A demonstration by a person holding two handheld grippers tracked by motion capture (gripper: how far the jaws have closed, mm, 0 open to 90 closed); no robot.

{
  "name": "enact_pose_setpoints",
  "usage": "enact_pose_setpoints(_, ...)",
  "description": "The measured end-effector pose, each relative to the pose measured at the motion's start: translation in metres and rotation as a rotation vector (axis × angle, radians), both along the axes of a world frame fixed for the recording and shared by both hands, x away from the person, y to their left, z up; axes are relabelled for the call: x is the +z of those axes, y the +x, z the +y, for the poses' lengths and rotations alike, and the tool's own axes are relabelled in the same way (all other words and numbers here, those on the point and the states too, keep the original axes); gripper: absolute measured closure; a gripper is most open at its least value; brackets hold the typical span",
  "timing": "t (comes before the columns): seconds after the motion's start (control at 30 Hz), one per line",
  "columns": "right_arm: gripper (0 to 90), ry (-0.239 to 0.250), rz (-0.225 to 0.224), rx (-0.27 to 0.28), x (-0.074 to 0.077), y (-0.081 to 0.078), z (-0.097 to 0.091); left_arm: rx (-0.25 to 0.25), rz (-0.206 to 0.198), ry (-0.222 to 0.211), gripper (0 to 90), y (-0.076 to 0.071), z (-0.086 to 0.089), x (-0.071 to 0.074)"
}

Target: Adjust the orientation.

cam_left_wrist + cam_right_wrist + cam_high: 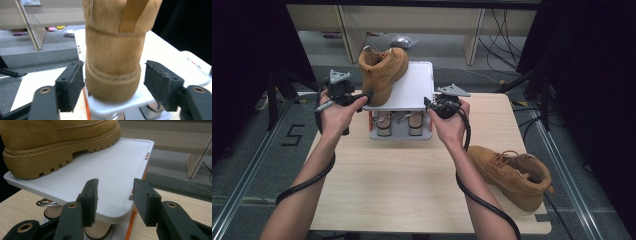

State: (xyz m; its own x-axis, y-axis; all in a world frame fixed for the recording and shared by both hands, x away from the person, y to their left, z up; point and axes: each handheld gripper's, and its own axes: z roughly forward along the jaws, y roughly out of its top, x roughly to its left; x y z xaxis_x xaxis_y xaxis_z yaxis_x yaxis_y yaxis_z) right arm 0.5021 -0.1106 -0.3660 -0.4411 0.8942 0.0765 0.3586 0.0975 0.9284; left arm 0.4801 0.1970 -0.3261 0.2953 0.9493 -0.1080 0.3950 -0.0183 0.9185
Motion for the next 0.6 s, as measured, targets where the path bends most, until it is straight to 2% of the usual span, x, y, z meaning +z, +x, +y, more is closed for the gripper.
enact_pose_setpoints(0.07, 53.5, -0.024, -0.008, 0.003, 0.004, -0.002, -0.006, -0.008, 0.010, -0.011, 35.5, -0.004, 0.007, -0.004)
enact_pose_setpoints(0.17, 51.2, -0.038, 0.013, -0.009, 0.007, -0.005, -0.016, -0.016, 0.009, -0.033, 37.5, -0.012, 0.017, -0.014)
enact_pose_setpoints(0.37, 49.7, -0.102, 0.065, -0.024, 0.010, -0.014, -0.043, -0.007, 0.027, -0.022, 39.8, -0.028, 0.037, -0.035)
enact_pose_setpoints(0.47, 49.7, -0.103, 0.091, -0.042, 0.011, -0.021, -0.054, 0.005, 0.040, -0.017, 39.8, -0.033, 0.043, -0.043)
enact_pose_setpoints(0.6, 49.8, -0.116, 0.121, -0.042, 0.011, -0.027, -0.067, -0.002, 0.037, -0.039, 39.9, -0.036, 0.045, -0.051)
